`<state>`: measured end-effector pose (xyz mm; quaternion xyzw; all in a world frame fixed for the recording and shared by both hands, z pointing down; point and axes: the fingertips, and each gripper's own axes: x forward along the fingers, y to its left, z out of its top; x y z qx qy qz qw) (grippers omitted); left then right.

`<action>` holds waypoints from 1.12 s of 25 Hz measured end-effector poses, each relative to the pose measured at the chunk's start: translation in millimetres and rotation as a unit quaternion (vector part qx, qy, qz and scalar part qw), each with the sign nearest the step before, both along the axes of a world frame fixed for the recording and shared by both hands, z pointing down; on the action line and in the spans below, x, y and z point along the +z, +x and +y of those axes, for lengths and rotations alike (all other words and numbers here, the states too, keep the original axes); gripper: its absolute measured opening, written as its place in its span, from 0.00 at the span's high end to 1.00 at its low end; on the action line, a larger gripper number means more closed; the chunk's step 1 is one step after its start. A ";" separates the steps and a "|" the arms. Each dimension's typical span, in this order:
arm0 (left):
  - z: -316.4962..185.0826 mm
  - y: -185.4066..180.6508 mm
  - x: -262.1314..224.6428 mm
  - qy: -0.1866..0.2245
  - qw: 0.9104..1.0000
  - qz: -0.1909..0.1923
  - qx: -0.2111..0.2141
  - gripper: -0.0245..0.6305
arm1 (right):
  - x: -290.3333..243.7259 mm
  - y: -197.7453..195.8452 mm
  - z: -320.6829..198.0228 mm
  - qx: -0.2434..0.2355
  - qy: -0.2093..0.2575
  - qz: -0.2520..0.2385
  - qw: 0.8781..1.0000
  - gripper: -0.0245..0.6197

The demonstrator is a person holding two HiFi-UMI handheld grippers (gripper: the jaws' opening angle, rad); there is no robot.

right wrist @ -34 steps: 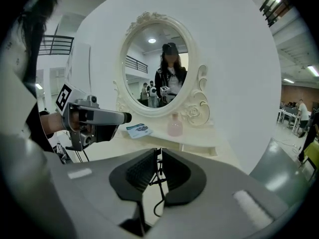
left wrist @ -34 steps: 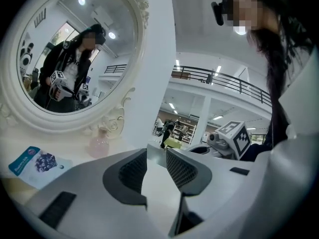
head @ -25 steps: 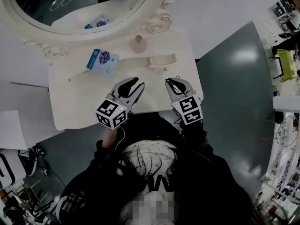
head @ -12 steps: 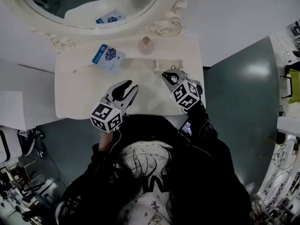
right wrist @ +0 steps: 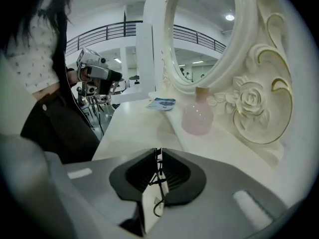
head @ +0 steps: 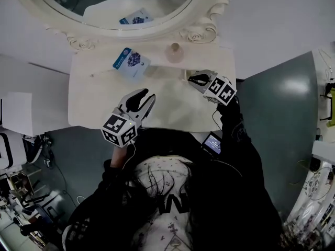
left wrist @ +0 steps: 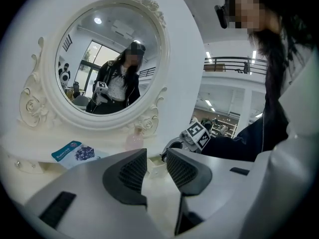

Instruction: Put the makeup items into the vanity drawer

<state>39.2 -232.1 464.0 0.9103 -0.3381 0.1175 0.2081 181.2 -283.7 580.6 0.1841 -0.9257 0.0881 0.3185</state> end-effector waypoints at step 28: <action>-9.2 -0.2 8.2 -0.008 1.000 0.000 0.020 0.78 | 32.5 19.9 -19.6 -0.015 0.094 0.192 0.977 0.85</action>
